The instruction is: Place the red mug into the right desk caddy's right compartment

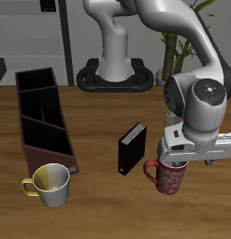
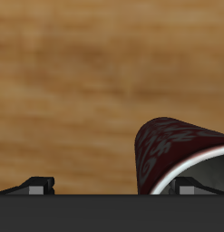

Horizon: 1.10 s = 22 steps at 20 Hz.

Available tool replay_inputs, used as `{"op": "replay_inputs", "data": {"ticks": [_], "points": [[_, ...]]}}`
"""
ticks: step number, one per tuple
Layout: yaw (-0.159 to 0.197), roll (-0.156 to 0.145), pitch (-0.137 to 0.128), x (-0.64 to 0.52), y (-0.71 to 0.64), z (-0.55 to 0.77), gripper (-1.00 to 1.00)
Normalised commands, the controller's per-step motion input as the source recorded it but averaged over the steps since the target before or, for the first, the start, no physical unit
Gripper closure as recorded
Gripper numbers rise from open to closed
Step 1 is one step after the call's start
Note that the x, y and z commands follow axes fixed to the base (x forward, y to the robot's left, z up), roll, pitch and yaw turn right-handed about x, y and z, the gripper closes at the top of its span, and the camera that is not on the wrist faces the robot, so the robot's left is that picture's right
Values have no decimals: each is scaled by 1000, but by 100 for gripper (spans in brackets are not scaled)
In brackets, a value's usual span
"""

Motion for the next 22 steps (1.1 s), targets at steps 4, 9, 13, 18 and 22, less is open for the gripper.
{"op": "replay_inputs", "data": {"ticks": [4,9,13,18,22], "points": [[-22,39,39,25,34,-396,100],[-15,-2,15,6,-29,-139,100],[2,-7,-2,38,-91,-52,100],[9,-17,-8,54,-117,70,100],[13,0,-53,-76,-132,399,100]]}}
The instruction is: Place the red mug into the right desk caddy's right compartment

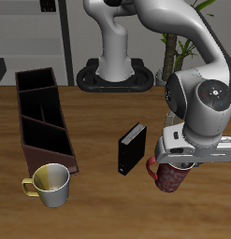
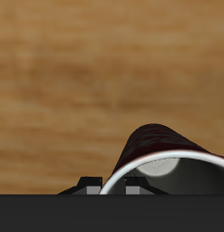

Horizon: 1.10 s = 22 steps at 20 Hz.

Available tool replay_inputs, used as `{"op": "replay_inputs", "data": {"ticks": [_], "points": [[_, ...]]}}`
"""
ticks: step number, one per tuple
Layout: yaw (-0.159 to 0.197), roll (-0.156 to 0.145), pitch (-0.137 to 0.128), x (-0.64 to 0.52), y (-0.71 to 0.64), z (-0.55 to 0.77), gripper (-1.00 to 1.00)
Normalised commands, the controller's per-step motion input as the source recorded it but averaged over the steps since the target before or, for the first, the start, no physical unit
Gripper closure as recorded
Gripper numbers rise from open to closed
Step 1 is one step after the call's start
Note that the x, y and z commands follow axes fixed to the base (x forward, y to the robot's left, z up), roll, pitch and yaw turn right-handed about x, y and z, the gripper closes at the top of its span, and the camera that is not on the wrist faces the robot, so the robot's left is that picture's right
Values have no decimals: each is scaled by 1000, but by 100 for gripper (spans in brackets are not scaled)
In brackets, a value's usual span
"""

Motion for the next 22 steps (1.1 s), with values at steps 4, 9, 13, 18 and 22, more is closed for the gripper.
{"op": "replay_inputs", "data": {"ticks": [4,9,13,18,22], "points": [[18,8,-80,-167,-81,541,100],[10,39,-72,-317,-103,682,100],[1,36,-74,-375,-122,780,100],[-4,44,-74,-431,-205,845,100],[-20,-11,-58,-494,-507,851,100]]}}
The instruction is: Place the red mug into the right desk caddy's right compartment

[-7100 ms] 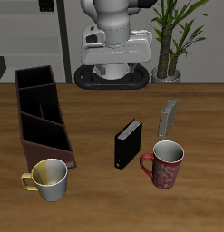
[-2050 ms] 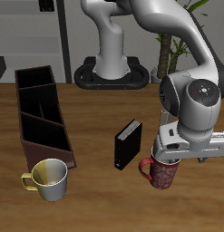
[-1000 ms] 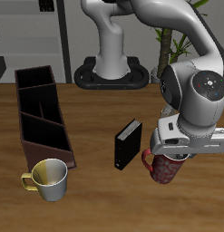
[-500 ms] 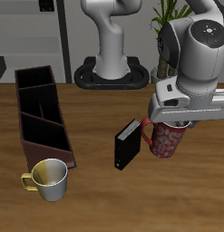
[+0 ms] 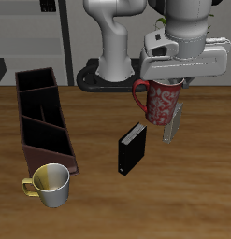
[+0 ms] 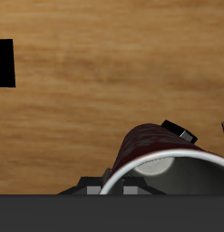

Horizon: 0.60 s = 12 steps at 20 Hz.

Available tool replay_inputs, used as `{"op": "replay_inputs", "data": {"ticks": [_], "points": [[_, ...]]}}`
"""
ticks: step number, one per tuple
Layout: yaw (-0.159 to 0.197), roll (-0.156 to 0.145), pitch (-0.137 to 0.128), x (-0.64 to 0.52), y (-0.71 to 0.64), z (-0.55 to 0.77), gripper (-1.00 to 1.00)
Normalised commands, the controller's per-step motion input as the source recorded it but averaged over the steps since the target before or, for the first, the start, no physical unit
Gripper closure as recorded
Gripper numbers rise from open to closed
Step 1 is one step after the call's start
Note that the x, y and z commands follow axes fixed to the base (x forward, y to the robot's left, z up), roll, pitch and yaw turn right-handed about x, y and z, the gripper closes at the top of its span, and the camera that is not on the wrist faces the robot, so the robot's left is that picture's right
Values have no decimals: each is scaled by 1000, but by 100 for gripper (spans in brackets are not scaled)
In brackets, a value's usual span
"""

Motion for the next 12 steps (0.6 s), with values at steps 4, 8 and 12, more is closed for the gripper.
{"op": "replay_inputs", "data": {"ticks": [4,8,12], "points": [[-13,-34,-37,-469,-558,570,100],[-82,-65,11,-584,-625,429,100],[-3,-9,-34,-528,-321,237,100]]}}
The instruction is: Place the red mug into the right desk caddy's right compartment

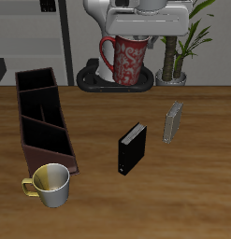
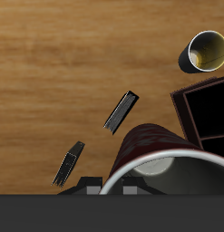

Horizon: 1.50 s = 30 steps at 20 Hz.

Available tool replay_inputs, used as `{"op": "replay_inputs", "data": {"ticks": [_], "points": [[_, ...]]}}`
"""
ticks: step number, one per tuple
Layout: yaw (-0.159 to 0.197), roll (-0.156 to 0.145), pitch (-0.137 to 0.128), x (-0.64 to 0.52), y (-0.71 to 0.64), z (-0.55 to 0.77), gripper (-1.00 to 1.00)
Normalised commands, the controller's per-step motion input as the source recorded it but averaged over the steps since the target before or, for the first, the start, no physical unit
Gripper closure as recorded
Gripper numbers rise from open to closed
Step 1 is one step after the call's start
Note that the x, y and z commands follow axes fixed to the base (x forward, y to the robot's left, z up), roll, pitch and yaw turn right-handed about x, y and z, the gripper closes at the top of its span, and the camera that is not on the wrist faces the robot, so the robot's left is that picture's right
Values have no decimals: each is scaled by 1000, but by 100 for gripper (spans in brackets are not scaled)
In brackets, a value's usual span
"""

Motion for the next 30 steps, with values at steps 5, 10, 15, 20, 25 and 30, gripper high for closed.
{"op": "replay_inputs", "data": {"ticks": [5,10,15,20,25,30], "points": [[27,-1,-46,-518,-382,144,100],[-2,-34,-53,-377,-452,57,100],[-24,-30,-41,-278,-546,97,100],[-48,-61,-28,-133,-587,73,100],[-19,-55,-16,-93,-400,-18,100],[-30,-56,-20,-188,-398,-10,100]]}}
